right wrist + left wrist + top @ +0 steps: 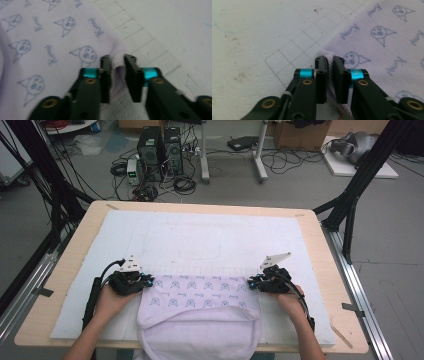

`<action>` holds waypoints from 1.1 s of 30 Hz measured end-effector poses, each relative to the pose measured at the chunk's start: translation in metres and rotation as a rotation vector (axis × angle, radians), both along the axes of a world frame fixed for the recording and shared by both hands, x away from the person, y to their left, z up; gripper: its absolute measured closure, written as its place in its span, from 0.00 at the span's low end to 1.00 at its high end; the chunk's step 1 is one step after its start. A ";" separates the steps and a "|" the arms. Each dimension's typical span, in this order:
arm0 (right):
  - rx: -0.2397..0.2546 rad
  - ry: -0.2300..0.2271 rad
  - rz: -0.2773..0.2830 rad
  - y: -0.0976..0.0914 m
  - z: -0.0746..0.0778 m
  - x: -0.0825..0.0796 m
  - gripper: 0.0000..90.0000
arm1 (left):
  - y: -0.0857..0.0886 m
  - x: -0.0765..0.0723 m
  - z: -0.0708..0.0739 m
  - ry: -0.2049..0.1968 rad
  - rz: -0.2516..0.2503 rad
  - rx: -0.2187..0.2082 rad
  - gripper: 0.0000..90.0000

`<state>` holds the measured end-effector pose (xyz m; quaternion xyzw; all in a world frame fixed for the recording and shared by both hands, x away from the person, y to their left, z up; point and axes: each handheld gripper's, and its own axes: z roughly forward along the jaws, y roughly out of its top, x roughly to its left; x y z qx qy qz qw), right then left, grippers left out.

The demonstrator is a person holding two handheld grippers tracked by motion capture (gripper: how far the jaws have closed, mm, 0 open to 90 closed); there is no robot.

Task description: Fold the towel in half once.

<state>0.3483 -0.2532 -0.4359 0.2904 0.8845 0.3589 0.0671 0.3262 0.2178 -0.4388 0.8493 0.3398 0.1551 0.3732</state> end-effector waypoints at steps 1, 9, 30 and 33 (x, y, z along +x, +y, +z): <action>0.005 0.015 0.002 0.000 0.001 0.002 0.93 | 0.000 0.001 0.000 -0.005 0.004 -0.001 0.94; -0.002 -0.032 -0.062 -0.002 0.023 0.029 0.95 | -0.009 0.037 0.018 -0.066 0.093 -0.039 0.95; -0.021 -0.151 -0.209 -0.001 0.105 0.111 0.72 | -0.003 0.117 0.103 -0.161 0.252 -0.040 0.69; -0.017 -0.092 -0.191 -0.002 0.089 0.104 0.67 | 0.003 0.105 0.086 -0.133 0.240 -0.048 0.67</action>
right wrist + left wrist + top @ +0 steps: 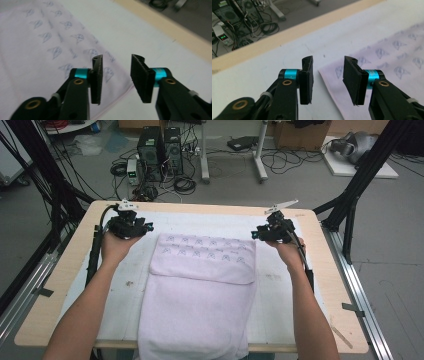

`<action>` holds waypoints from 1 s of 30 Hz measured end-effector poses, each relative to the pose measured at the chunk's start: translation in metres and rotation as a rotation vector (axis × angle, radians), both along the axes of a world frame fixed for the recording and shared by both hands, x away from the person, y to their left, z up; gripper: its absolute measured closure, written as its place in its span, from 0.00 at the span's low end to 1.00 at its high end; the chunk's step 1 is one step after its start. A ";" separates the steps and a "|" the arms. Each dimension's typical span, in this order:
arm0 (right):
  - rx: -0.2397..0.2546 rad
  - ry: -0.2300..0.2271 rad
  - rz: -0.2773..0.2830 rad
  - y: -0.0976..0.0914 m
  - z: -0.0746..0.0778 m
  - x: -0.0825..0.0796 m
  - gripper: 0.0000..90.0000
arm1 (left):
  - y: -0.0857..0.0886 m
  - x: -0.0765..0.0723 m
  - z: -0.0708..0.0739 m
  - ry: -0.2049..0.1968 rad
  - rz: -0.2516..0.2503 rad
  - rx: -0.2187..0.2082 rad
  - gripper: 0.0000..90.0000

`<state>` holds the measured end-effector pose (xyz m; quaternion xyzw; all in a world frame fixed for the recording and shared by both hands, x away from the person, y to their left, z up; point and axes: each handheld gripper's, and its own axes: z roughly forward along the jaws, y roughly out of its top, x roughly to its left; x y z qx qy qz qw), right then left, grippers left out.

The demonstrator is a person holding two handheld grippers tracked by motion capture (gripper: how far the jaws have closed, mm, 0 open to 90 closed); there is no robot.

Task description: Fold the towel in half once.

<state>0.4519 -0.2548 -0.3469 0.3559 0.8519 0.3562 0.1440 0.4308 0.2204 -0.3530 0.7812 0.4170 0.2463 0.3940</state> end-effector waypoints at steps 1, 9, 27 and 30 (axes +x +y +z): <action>-0.013 -0.015 0.016 0.000 -0.004 -0.005 0.67 | 0.001 -0.003 -0.003 0.004 -0.007 -0.007 0.66; 0.043 -0.015 0.092 0.001 -0.027 -0.051 0.66 | 0.001 -0.046 -0.033 0.026 -0.086 -0.033 0.63; 0.036 0.012 0.188 0.005 -0.074 -0.129 0.65 | -0.009 -0.110 -0.079 0.075 -0.221 0.005 0.65; 0.040 0.013 0.205 0.007 -0.076 -0.135 0.65 | -0.013 -0.115 -0.077 0.058 -0.240 0.017 0.65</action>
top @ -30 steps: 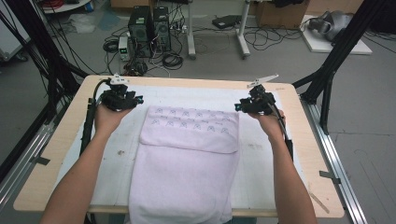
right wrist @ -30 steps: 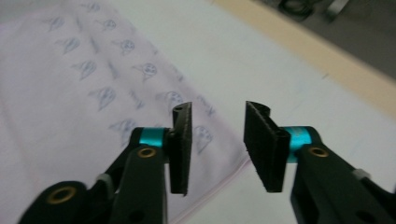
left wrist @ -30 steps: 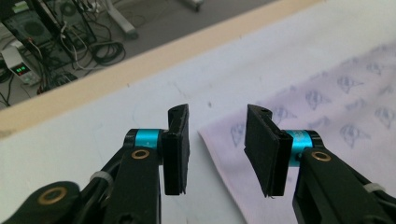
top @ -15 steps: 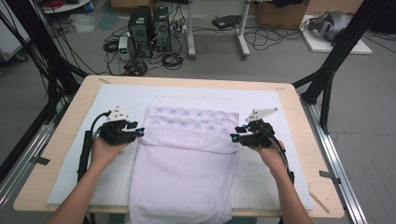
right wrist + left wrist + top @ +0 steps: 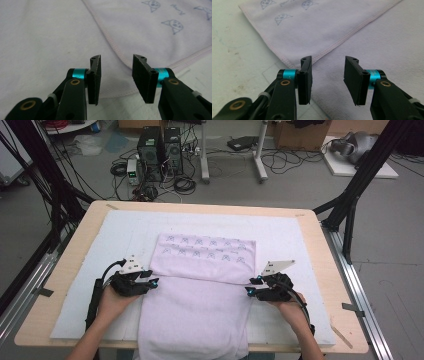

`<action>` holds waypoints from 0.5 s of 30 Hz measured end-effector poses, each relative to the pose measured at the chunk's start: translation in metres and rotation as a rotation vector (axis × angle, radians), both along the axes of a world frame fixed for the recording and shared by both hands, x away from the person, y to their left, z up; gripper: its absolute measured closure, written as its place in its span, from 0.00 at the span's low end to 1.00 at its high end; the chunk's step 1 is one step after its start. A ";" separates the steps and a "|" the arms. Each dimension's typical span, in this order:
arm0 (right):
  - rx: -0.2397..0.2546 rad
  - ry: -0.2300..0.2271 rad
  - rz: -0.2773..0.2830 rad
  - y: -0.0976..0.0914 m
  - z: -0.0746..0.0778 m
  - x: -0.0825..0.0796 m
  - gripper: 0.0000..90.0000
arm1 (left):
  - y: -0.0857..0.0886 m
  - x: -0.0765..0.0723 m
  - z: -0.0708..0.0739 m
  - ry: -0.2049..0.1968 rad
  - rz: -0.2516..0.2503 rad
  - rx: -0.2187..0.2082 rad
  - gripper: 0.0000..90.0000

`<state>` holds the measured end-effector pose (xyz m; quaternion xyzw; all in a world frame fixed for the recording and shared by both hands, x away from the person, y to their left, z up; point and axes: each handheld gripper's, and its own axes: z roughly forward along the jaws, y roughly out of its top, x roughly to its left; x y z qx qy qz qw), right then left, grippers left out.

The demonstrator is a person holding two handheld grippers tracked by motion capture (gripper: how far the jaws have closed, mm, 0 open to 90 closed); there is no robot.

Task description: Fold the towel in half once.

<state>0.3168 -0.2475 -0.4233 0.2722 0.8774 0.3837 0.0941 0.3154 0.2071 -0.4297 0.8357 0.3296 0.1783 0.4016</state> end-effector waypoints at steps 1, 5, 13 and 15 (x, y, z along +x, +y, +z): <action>0.000 -0.003 0.006 0.001 0.000 -0.002 0.65 | -0.001 -0.001 0.001 -0.004 -0.005 -0.002 0.64; 0.005 -0.014 0.020 0.004 -0.002 -0.009 0.65 | -0.003 -0.005 0.001 -0.007 -0.017 0.015 0.64; 0.022 -0.020 0.071 0.007 -0.006 -0.026 0.63 | -0.004 -0.019 -0.009 0.007 -0.033 0.018 0.62; 0.012 -0.021 0.087 0.008 -0.008 -0.029 0.63 | -0.004 -0.021 -0.012 0.013 -0.037 0.021 0.62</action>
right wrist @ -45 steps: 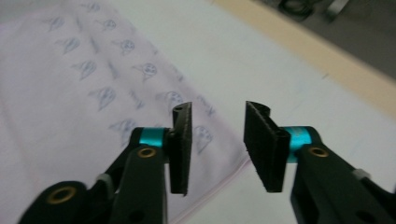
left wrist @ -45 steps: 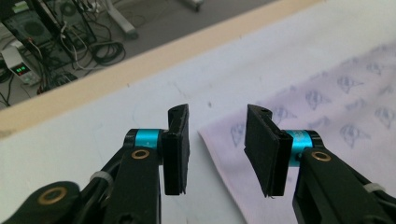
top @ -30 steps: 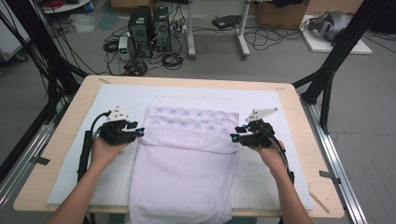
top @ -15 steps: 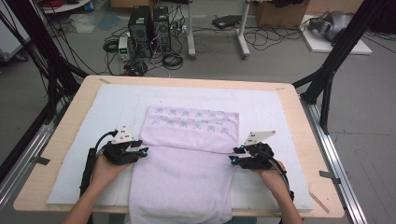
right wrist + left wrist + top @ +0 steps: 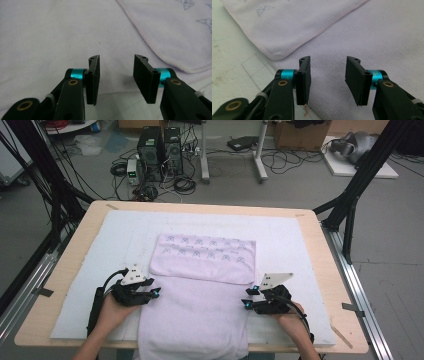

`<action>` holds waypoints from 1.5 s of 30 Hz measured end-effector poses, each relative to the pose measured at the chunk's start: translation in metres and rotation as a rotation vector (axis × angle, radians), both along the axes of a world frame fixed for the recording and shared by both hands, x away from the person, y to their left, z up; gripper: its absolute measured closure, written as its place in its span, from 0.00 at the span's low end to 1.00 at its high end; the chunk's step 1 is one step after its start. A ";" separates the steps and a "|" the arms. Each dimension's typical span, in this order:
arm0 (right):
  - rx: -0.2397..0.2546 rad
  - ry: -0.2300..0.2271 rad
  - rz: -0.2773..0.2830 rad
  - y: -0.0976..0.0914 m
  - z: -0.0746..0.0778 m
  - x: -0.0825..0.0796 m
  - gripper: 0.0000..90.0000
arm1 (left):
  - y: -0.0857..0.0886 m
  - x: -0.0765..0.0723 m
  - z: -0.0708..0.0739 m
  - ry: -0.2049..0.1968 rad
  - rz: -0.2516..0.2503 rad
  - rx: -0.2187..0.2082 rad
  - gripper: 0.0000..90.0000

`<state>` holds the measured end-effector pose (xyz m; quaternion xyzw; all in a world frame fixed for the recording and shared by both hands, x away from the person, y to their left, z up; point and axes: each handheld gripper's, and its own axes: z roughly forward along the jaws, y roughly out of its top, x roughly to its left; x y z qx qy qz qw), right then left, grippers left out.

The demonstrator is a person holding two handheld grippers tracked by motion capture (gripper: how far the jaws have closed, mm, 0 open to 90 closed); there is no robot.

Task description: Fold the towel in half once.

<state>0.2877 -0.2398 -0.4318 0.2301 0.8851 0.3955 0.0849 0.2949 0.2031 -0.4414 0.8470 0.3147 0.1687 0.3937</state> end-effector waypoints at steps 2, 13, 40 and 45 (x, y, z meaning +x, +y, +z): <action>-0.010 0.001 0.009 0.001 -0.003 -0.001 0.64 | 0.001 0.000 -0.003 0.012 0.001 0.002 0.62; -0.068 0.010 0.098 0.022 0.005 0.009 1.00 | 0.004 0.002 -0.005 0.030 0.002 -0.021 0.63; -0.086 -0.001 0.081 0.021 0.010 -0.007 0.97 | 0.004 0.001 -0.007 0.017 0.008 -0.021 0.62; -0.096 0.008 0.098 0.037 0.016 0.002 0.96 | 0.004 0.001 -0.007 0.017 0.009 -0.020 0.62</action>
